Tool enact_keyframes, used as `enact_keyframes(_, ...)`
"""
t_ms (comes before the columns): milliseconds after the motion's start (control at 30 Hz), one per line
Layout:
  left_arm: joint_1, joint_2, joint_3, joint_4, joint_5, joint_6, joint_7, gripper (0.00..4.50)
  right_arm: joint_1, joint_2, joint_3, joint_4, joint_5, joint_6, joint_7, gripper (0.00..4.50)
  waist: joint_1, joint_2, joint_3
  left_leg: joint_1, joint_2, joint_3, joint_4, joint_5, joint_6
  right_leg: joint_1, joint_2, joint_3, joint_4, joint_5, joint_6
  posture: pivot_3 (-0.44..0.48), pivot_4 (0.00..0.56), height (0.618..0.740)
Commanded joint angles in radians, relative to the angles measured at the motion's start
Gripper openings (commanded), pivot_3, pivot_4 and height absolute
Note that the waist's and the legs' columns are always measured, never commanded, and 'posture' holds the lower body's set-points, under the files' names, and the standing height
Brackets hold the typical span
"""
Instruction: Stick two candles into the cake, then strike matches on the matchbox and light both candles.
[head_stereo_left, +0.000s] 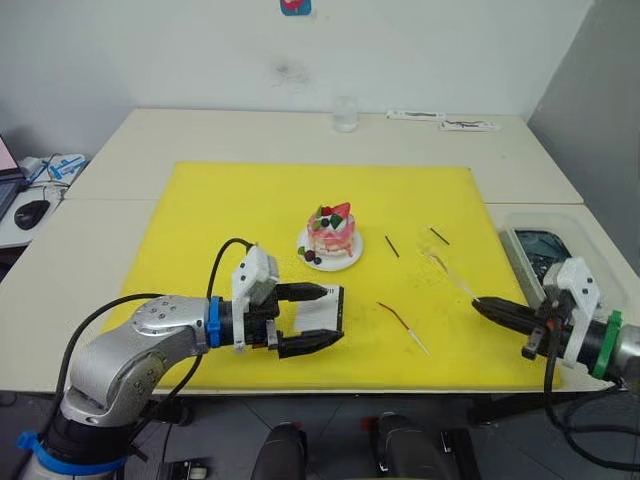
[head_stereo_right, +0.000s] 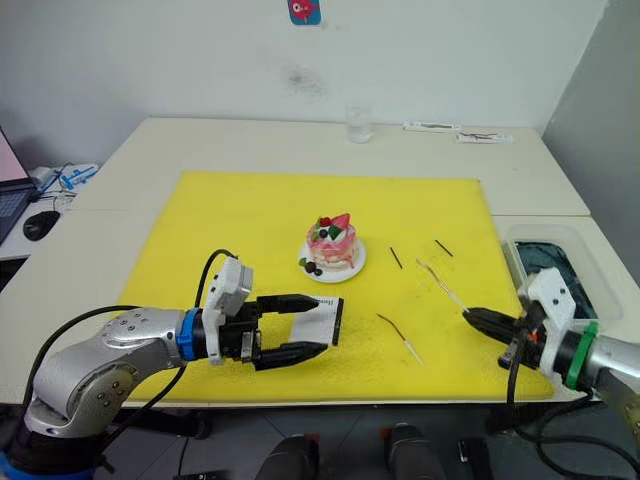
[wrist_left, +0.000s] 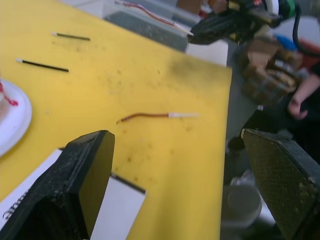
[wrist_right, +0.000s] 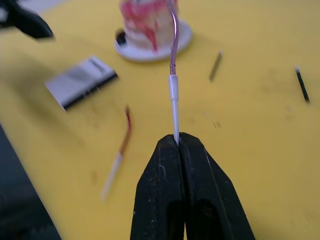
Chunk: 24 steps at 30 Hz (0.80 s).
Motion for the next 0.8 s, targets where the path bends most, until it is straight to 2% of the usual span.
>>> enact_keyframes(33, -0.069, -0.071, 0.082, 0.018, -0.261, 0.098, 0.144, 4.50, -0.101, 0.027, -0.017, -0.038, 0.219, 0.076, -0.127, 0.02, 0.000, 0.000, 0.000, 0.000, 0.000, -0.001, 0.000, 0.000, 0.000, 0.000, 0.000, -0.001, 0.000, 0.000, 0.000, 0.000, 0.150, 0.740)
enact_keyframes(133, -0.113, -0.154, 0.097, 0.058, -0.465, 0.122, 0.298, 4.50, -0.204, 0.054, 0.010, -0.016, 0.426, 0.109, -0.258, 0.02, 0.001, 0.000, 0.000, 0.000, 0.000, -0.001, -0.001, 0.000, 0.000, 0.001, 0.000, -0.001, 0.000, 0.000, 0.000, 0.000, 0.150, 0.740)
enact_keyframes(267, -0.137, -0.247, 0.067, 0.071, -0.599, 0.097, 0.436, 4.50, -0.266, 0.051, 0.051, 0.015, 0.599, 0.113, -0.374, 0.02, 0.002, 0.000, 0.000, -0.003, -0.001, -0.002, -0.002, 0.000, 0.000, 0.001, 0.000, -0.001, 0.000, -0.001, -0.001, 0.000, 0.150, 0.740)
enact_keyframes(400, -0.162, -0.349, 0.038, 0.076, -0.639, 0.042, 0.519, 4.50, -0.297, 0.033, 0.097, 0.035, 0.725, 0.099, -0.450, 0.02, 0.003, 0.000, 0.000, -0.006, -0.002, -0.003, -0.002, 0.000, 0.000, -0.001, 0.000, -0.001, 0.000, 0.000, 0.002, 0.000, 0.150, 0.740)
enact_keyframes(533, -0.182, -0.404, 0.024, 0.089, -0.660, 0.010, 0.559, 4.50, -0.317, 0.020, 0.133, 0.037, 0.780, 0.084, -0.487, 0.02, 0.003, 0.000, 0.000, -0.006, -0.002, -0.004, -0.001, 0.000, 0.000, -0.001, 0.000, -0.001, 0.000, -0.002, 0.000, 0.000, 0.150, 0.740)
enact_keyframes(800, -0.181, -0.424, 0.008, 0.098, -0.729, -0.003, 0.596, 4.50, -0.329, -0.008, 0.172, 0.029, 0.821, 0.057, -0.513, 0.02, 0.002, 0.000, 0.000, -0.006, -0.002, -0.004, -0.001, 0.000, 0.000, -0.001, 0.001, -0.001, 0.000, -0.001, 0.000, 0.000, 0.150, 0.740)
